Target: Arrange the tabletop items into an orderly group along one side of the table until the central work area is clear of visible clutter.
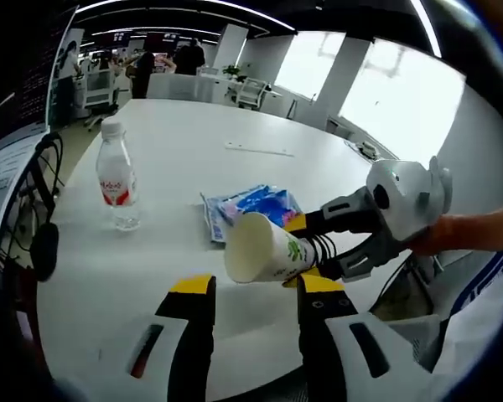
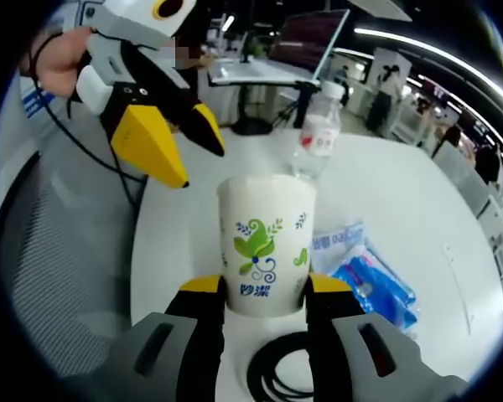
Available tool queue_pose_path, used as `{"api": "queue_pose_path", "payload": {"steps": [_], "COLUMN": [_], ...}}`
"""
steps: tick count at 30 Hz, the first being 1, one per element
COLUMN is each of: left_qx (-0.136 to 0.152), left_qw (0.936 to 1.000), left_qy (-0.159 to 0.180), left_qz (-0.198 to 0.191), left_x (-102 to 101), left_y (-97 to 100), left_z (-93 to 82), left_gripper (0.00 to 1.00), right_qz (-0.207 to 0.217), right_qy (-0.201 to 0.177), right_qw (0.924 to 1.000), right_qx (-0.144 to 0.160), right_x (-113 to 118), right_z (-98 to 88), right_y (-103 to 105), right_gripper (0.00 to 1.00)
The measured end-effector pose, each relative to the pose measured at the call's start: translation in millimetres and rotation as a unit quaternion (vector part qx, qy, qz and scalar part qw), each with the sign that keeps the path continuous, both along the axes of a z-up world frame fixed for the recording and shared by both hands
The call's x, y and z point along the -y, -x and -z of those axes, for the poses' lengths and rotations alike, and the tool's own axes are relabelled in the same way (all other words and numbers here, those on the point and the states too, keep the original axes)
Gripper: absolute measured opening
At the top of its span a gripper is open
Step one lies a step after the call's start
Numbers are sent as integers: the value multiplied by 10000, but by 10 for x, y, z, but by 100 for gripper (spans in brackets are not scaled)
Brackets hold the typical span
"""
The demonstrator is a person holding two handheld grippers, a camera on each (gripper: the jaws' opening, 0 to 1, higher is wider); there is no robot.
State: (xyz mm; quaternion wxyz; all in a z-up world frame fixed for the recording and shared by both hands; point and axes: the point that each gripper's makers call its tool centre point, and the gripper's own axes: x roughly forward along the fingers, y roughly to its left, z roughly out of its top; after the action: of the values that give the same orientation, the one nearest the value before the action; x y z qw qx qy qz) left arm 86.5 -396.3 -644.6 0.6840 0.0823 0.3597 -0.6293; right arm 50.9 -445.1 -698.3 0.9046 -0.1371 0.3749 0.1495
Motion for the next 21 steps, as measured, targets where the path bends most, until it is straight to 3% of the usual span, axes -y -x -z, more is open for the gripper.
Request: {"api": "queue_pose_path", "payload": {"steps": [21], "left_qx": [-391], "left_qw": [9989], "left_qy": [113], "left_qz": [242], "left_x": [138], "left_y": [172], "left_z": [-28], "left_gripper": [37], "right_qz": [-500], "right_qy": [244], "right_qw": [9983], "right_qx": [190], "right_x": [-185], "right_z": [-172], "right_y": [35], "right_gripper": [36]}}
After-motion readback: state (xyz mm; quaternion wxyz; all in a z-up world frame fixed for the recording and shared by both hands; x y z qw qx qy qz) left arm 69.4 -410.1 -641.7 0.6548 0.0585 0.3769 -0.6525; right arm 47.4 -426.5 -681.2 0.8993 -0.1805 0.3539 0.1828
